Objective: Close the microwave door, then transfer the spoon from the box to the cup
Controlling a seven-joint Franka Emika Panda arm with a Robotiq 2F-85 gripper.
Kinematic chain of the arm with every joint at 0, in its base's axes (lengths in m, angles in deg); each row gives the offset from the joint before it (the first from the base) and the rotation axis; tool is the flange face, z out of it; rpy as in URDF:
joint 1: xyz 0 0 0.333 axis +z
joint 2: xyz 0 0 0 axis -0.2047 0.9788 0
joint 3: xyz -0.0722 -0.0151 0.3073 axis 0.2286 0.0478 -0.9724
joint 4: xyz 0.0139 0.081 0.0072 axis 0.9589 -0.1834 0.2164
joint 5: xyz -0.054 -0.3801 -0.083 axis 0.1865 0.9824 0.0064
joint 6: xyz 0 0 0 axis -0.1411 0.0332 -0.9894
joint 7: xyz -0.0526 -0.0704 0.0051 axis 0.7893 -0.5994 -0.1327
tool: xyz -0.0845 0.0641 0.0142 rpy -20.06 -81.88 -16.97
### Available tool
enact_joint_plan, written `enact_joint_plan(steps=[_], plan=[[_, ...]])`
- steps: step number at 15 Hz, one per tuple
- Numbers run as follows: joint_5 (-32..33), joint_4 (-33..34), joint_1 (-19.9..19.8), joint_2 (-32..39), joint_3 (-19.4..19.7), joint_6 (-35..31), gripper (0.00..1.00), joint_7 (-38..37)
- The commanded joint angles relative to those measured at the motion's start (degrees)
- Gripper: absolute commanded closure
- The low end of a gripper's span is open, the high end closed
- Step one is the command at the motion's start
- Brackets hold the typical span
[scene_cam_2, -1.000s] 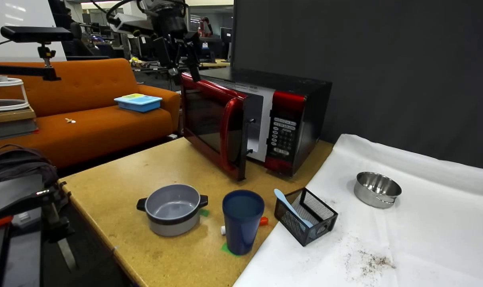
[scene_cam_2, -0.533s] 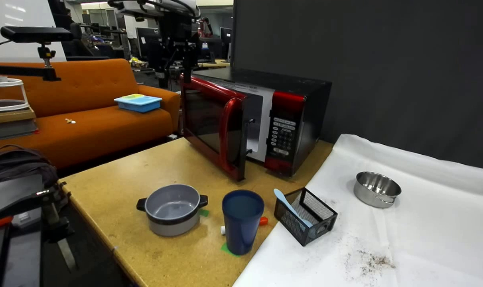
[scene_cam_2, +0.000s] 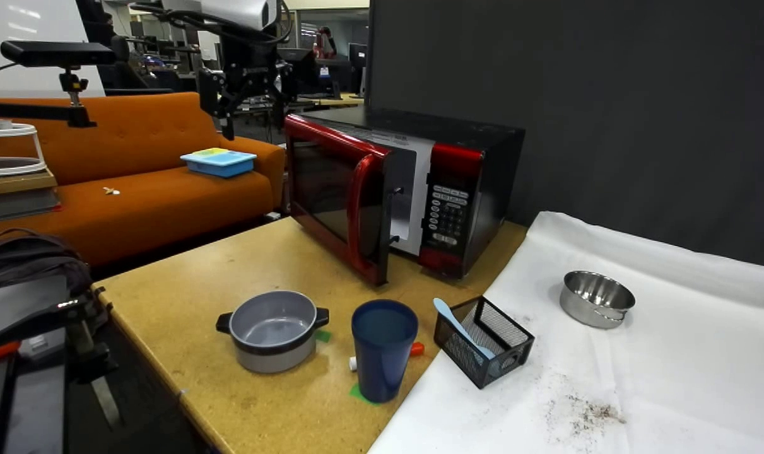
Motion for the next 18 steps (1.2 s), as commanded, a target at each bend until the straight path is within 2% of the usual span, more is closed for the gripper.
enact_joint_plan(steps=[1,4,6,7,8,15,18], plan=[[1.0,-5.7,0.7,-3.4,-1.0,-7.3,0.0,-5.4],[4.9,-9.5,0.3,-4.7,-1.6,-11.3,0.0,-11.9],[11.7,-11.4,-0.7,-4.8,-1.6,-14.2,0.0,-17.1],[13.5,-11.4,-0.9,-4.6,-1.5,-13.6,0.0,-17.3],[10.4,-10.1,-0.2,-3.5,-1.3,-12.2,0.0,-14.9],[12.2,-10.5,-0.4,-3.6,-1.3,-12.6,0.0,-16.0],[12.0,-14.2,-0.5,-3.8,-1.4,-24.4,0.0,-17.3]])
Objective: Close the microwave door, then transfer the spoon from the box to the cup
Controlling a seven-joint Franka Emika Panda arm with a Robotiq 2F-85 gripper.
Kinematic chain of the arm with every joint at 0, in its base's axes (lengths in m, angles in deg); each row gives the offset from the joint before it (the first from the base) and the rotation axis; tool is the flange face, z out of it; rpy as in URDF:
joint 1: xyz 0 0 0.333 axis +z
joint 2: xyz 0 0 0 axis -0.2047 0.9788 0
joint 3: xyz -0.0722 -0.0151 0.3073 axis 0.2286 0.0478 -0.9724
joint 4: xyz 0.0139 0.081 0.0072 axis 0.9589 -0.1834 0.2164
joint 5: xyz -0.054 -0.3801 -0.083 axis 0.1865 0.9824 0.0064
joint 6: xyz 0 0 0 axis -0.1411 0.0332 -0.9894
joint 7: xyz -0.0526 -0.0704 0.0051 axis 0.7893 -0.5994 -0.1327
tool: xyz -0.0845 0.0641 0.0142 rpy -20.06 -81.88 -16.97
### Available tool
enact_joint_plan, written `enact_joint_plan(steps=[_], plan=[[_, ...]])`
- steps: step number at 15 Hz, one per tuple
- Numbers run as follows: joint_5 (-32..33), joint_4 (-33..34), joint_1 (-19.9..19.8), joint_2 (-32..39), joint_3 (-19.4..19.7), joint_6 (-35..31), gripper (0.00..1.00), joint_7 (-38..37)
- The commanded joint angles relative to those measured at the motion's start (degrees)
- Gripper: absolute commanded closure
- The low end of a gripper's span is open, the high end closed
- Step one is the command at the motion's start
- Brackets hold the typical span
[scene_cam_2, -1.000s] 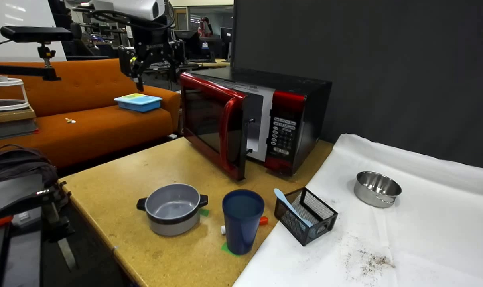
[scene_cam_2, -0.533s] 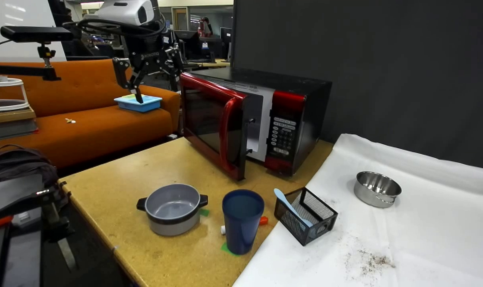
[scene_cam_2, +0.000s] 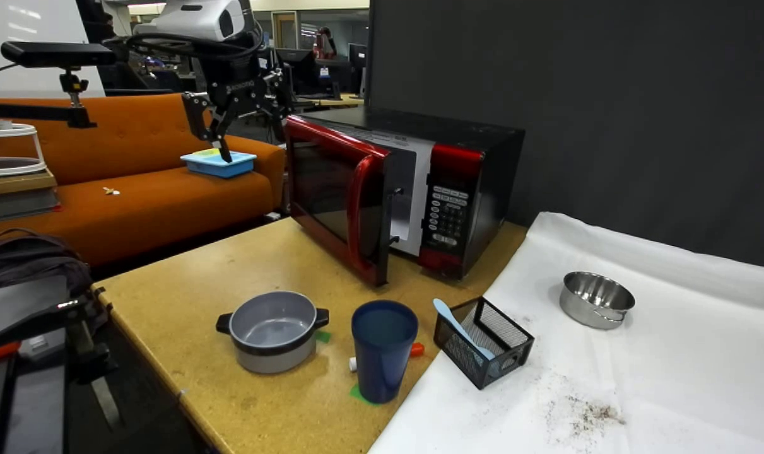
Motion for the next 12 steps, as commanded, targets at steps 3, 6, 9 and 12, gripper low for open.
enact_joint_plan(steps=[3,6,9,12], plan=[[4.4,-7.7,-2.1,0.4,0.0,-20.1,0.0,-6.4],[7.5,-9.0,-7.4,2.9,0.0,-27.9,0.34,-6.3],[-0.3,-9.8,-8.0,5.0,0.5,-36.3,0.54,0.0],[-8.8,-9.8,-4.1,2.8,0.9,-36.1,0.76,4.2]])
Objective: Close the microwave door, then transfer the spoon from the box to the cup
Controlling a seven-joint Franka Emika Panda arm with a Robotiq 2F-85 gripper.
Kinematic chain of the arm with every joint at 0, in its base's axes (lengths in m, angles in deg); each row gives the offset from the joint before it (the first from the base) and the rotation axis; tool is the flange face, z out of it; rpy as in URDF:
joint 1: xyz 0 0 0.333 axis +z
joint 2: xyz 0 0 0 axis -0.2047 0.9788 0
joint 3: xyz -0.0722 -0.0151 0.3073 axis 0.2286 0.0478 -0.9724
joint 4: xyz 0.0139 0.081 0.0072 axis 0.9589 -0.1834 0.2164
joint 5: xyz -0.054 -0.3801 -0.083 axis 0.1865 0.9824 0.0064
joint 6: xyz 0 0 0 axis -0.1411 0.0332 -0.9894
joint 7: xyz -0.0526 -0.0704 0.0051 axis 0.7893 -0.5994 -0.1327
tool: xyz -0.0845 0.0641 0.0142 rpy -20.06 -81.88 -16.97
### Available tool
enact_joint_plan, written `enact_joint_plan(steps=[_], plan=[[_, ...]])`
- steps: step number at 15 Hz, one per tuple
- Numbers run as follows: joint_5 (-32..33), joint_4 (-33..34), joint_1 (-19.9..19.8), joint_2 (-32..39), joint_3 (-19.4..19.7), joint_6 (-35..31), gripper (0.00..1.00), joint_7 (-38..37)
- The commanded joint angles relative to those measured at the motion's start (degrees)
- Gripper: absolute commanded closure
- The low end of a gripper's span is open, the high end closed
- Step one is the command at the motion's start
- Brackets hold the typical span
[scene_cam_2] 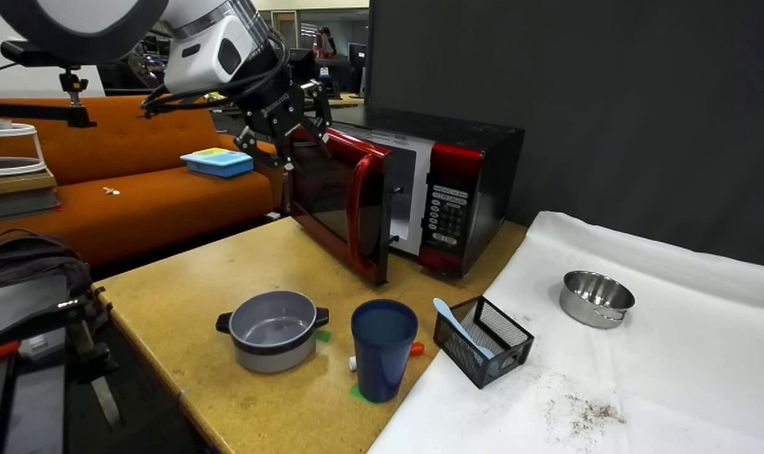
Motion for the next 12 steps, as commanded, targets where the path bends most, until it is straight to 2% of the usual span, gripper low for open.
enact_joint_plan(steps=[1,3,8,12], plan=[[-8.6,0.4,3.8,-1.5,-0.6,-0.4,0.83,4.3],[-12.0,1.3,5.4,-2.1,-0.9,0.0,0.99,5.9],[-18.5,2.6,6.5,-2.9,-2.1,0.1,1.0,9.8],[-20.5,5.7,6.3,0.4,-2.0,0.6,1.0,14.2]])
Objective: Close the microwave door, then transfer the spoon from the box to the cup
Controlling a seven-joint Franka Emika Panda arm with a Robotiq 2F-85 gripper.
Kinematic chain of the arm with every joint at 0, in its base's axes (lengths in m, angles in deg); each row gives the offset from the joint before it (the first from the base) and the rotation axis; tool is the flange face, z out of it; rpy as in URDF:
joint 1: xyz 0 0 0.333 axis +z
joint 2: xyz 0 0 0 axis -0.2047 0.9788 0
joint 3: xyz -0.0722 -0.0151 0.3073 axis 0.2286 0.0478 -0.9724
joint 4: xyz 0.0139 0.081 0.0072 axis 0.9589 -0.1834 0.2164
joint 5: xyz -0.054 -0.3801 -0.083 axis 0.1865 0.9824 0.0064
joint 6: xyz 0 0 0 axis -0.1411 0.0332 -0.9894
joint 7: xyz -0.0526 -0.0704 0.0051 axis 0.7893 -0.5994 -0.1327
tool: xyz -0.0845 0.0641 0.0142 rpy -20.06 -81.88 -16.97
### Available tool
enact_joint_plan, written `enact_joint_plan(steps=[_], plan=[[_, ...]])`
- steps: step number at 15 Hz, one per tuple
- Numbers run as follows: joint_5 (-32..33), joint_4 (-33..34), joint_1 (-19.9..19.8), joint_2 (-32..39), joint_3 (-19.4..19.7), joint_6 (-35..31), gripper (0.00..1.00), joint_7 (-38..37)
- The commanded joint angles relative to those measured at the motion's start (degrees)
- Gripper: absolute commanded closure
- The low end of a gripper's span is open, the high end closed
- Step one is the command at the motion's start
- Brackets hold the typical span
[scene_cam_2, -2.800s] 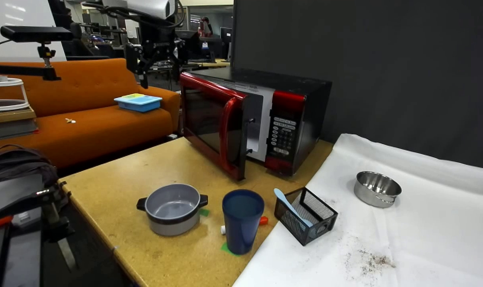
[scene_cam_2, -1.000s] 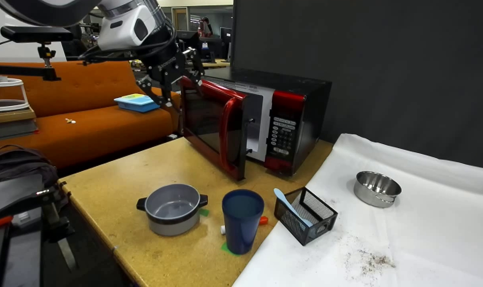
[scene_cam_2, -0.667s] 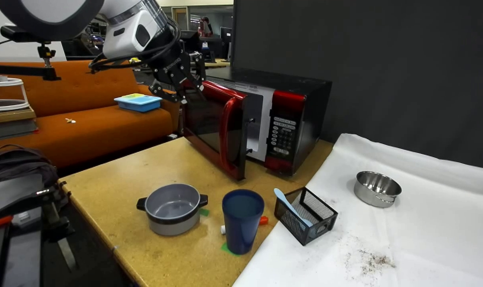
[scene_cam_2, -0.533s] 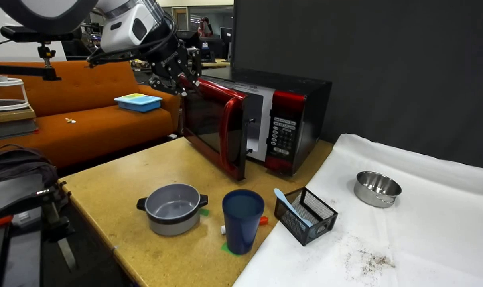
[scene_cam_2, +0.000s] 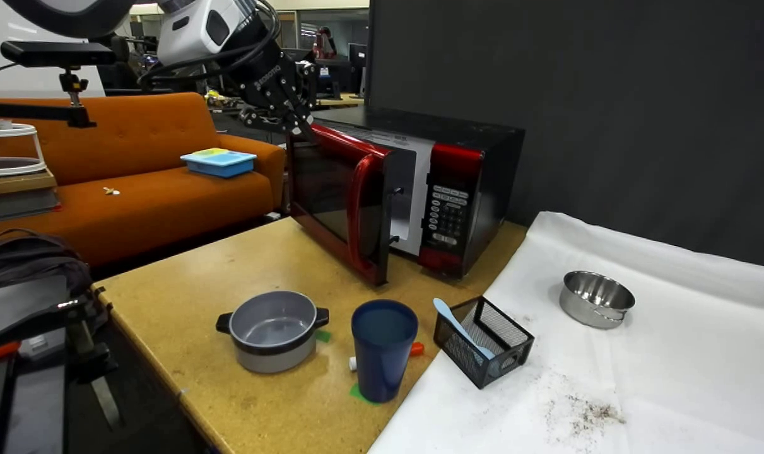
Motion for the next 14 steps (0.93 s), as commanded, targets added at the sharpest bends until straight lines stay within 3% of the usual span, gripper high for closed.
enact_joint_plan(steps=[1,4,7,14], plan=[[-1.9,4.6,0.1,4.9,-0.2,0.3,1.0,4.6],[-1.3,10.6,2.2,13.4,1.2,-0.8,1.0,6.2],[-2.6,17.3,7.5,20.3,6.8,0.0,1.0,8.8],[-5.6,32.2,26.3,29.6,25.6,0.5,1.0,7.5]])
